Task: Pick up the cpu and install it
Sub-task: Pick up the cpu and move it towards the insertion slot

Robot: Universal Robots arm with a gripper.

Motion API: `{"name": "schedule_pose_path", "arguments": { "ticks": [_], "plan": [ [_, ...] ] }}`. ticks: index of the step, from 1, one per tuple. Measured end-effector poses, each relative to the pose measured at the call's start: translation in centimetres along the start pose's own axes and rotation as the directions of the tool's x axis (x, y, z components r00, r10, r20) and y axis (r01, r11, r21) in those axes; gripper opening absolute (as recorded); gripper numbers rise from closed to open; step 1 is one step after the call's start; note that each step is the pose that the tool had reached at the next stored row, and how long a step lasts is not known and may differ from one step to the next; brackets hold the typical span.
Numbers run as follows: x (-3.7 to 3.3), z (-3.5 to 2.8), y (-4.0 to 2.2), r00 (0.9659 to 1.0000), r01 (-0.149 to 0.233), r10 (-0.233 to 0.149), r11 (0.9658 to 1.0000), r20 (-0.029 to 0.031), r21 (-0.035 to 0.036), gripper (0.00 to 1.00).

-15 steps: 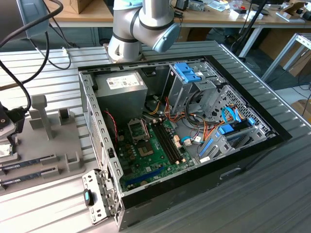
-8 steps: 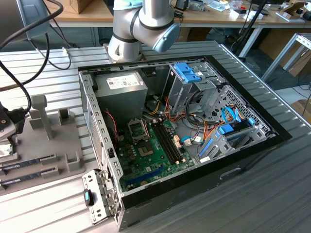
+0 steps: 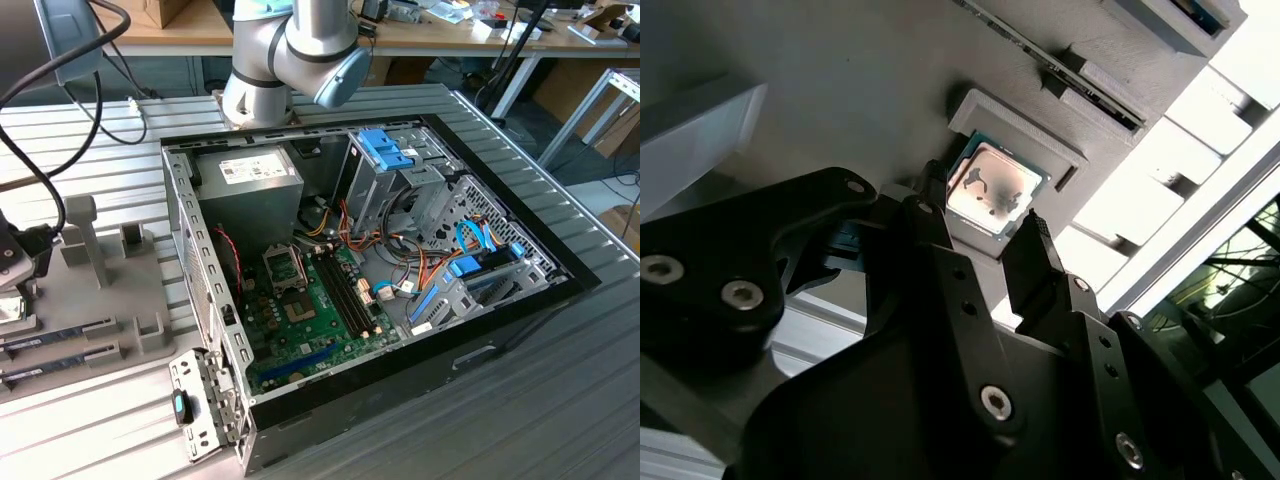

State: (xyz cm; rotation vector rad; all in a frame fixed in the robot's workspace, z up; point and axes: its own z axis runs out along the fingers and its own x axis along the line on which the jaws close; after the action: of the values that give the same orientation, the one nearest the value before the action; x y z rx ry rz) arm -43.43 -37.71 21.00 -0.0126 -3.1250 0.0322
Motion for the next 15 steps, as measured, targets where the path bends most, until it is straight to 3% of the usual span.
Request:
{"name": "schedule_pose_path", "arguments": {
  "ticks": [15],
  "plan": [
    [-0.01,0.65,0.0,1.0,0.0,0.0,1.0,0.0,0.0,0.5]
  ]
}}
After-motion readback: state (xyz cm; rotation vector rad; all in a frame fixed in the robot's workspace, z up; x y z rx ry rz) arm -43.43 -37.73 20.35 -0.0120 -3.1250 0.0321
